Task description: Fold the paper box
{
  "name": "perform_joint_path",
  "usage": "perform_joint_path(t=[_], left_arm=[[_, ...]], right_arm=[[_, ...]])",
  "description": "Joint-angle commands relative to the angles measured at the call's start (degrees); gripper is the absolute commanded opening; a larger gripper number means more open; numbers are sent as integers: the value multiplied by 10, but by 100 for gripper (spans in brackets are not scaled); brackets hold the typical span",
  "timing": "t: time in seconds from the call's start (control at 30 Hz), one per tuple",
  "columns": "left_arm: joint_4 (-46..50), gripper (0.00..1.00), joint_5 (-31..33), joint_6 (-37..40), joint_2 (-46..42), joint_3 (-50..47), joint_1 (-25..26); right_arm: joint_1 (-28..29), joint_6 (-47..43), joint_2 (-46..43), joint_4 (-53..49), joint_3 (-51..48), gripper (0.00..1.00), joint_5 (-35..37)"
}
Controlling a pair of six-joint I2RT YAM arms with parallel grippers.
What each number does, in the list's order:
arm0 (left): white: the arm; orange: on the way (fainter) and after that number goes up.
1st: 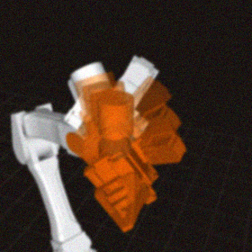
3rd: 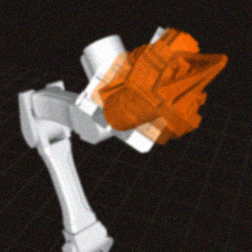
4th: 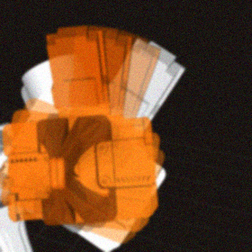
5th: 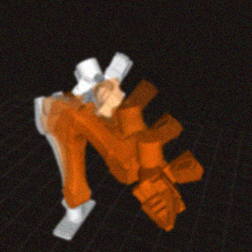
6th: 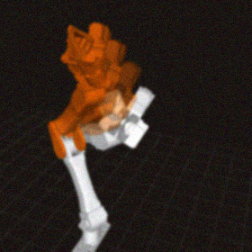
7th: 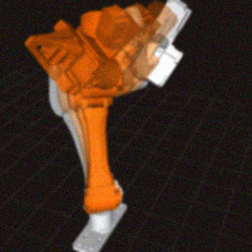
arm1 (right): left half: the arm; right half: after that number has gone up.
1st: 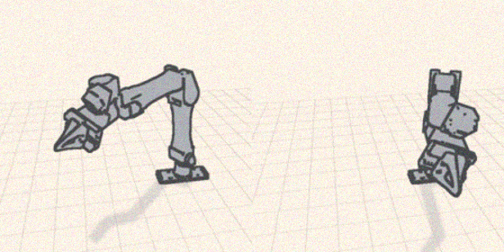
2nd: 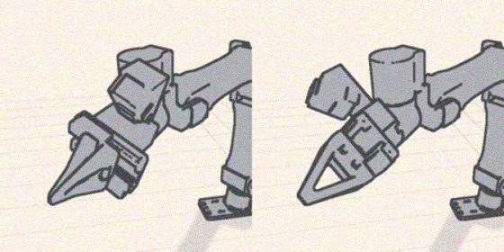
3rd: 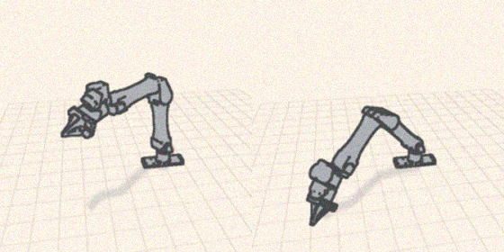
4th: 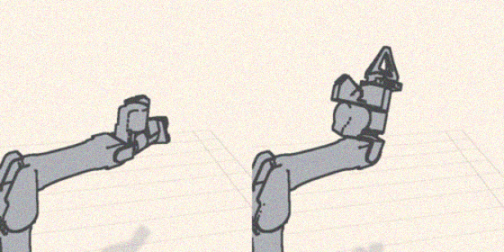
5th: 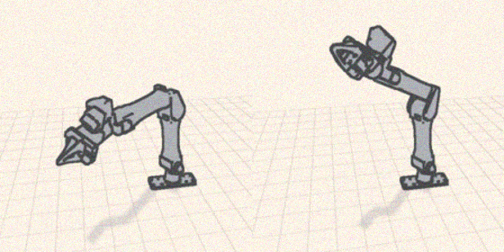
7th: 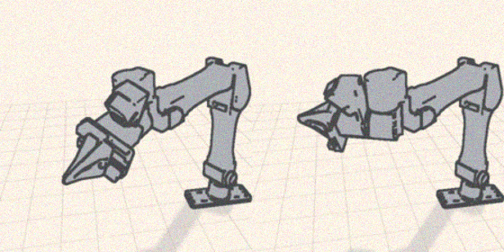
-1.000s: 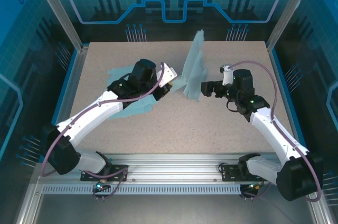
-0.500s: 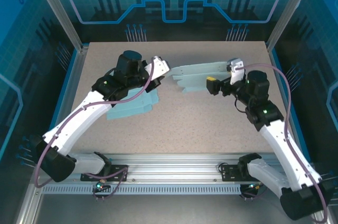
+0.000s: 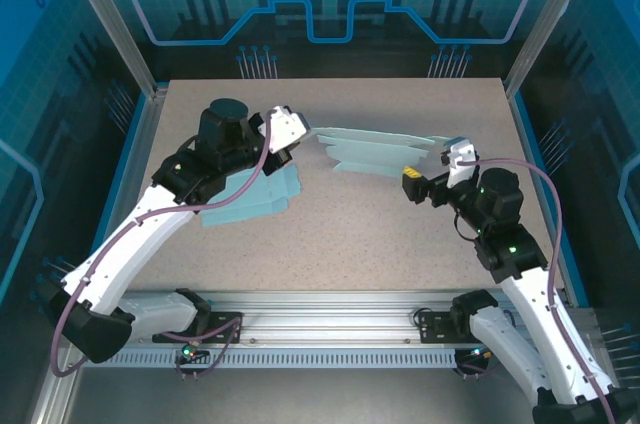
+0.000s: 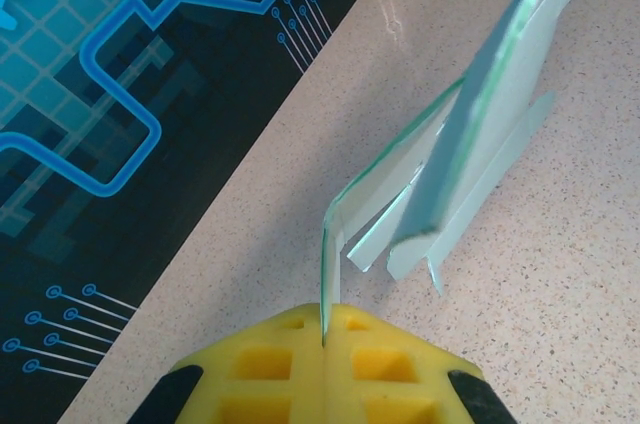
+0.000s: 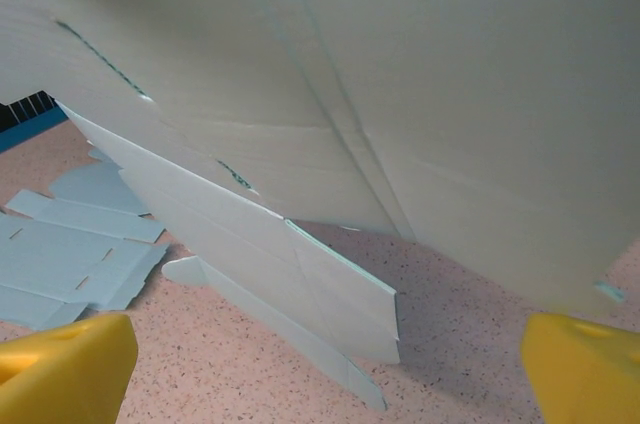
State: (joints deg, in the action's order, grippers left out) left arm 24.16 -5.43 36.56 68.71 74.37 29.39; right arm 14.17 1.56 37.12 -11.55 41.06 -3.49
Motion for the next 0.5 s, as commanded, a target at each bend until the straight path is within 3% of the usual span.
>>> perform_joint_path(t=[0.0,0.27,0.47], left_arm=[[0,0,1,3,-11,-7,-7],[0,0,1,-25,-14,3,-28],[-7,0,-28,-42,-10,3,-28]], right_arm=[[-10,-17,-22,0,-9,99,-2],[-9,-12,-68,2,-25,98,11],[-9,11,-40,27,-24,96,-20]])
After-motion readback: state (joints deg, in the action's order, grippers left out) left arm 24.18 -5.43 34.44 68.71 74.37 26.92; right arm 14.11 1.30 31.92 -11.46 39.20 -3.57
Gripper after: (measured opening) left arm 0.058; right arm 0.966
